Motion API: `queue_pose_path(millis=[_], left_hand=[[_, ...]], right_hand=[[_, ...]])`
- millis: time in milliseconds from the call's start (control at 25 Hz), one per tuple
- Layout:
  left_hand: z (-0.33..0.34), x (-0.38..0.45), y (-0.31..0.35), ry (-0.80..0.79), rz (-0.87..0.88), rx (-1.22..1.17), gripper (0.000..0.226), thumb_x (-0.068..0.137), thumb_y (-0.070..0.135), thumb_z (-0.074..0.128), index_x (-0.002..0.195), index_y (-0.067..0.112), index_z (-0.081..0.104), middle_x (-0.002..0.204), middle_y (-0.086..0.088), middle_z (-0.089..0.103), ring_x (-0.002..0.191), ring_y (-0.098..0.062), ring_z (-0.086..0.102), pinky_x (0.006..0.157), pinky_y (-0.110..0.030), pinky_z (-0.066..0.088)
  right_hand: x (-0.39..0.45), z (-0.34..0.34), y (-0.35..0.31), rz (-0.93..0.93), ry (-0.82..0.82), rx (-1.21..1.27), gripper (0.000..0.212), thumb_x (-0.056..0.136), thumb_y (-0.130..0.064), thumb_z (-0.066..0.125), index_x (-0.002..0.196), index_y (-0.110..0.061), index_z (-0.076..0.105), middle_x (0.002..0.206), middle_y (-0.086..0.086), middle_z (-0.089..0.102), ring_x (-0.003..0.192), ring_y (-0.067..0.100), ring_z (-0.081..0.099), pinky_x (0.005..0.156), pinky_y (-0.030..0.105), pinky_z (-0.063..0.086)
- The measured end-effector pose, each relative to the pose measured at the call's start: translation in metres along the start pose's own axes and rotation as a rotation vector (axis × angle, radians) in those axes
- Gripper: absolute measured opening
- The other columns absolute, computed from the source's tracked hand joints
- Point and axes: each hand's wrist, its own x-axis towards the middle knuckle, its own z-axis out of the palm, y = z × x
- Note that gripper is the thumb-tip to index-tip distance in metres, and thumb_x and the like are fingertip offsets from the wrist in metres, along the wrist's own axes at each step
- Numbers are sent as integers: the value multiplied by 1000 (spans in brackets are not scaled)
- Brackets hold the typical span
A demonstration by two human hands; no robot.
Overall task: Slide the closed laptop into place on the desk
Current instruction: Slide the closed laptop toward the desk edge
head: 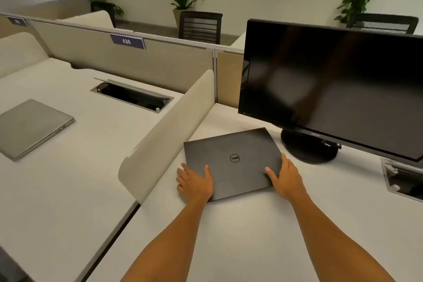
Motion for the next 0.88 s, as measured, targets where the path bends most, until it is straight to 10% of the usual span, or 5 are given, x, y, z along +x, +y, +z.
queue_pose_path(millis=[600,880], left_hand=[[-6,55,28,-155,-430,-261,90,90,65,55,155,13,21,153,-15,27,137,-36,32,107,-52,38],[-26,64,10,-322,-442,-391,118,70,77,71,158,12,24,159,-13,29,143,-38,33,115,-54,32]], right_hand=[[60,-12,16,249,-102,284,61,101,-49,45,133,2,56,136,23,58,120,38,55,99,45,43],[41,-18,32,375,-251,325,91,70,-82,61,121,-6,61,127,16,61,105,31,60,84,38,45]])
